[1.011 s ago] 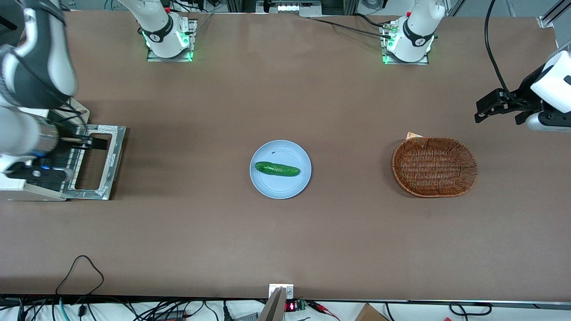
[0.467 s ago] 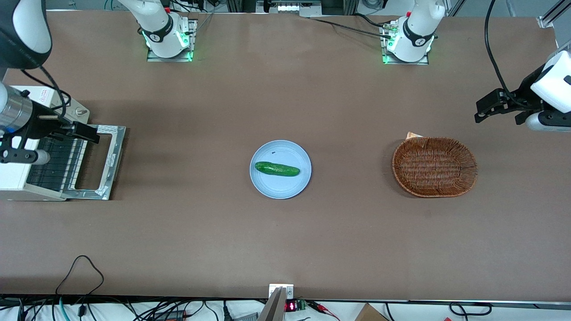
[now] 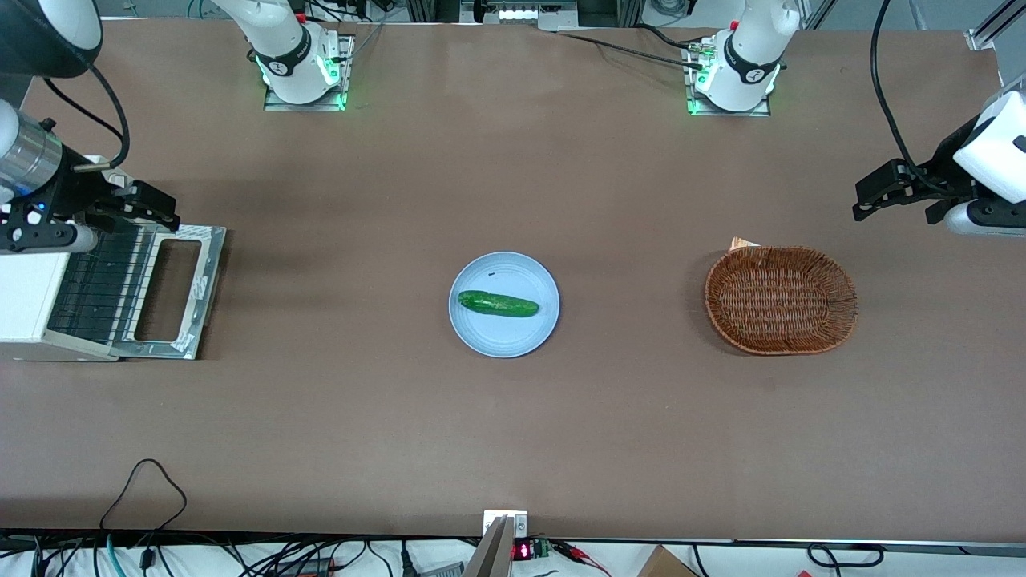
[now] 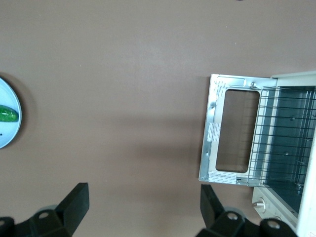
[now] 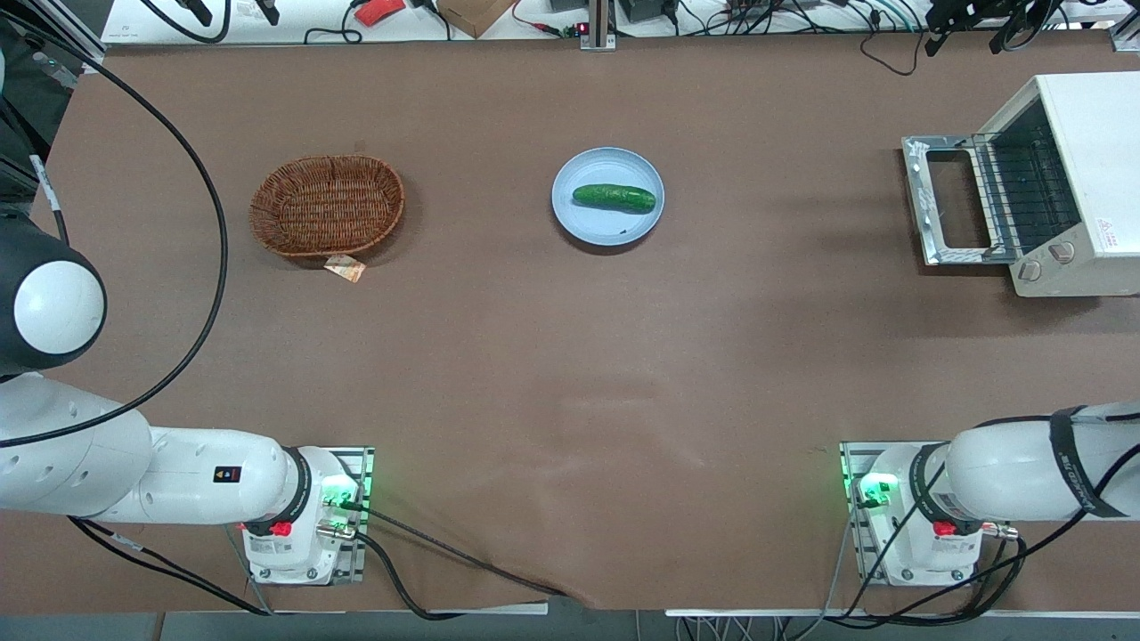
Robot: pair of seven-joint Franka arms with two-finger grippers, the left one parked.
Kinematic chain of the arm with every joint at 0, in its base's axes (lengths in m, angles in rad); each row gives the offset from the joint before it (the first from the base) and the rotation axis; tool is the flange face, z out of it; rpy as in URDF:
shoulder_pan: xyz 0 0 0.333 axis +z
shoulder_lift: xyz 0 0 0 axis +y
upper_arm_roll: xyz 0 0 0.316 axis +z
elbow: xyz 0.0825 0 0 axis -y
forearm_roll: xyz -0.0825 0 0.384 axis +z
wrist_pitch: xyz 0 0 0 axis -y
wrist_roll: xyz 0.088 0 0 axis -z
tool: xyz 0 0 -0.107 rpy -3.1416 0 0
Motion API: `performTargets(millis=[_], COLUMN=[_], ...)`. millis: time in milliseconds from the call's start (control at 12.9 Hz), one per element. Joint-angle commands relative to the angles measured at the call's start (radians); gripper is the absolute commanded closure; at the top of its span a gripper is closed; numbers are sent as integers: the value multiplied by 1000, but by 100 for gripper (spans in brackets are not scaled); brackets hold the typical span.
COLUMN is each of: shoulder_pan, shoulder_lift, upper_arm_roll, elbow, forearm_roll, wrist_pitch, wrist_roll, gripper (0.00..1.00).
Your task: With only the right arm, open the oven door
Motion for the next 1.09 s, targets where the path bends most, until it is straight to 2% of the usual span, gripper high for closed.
performTargets(millis=[0, 1011], shoulder_pan=[-8, -8], shoulder_lift=[-49, -32], upper_arm_roll=[12, 10], elbow=[-72, -17], forearm_roll=[18, 5], wrist_pitch=[44, -5], wrist_roll=[37, 35], gripper=[0, 0])
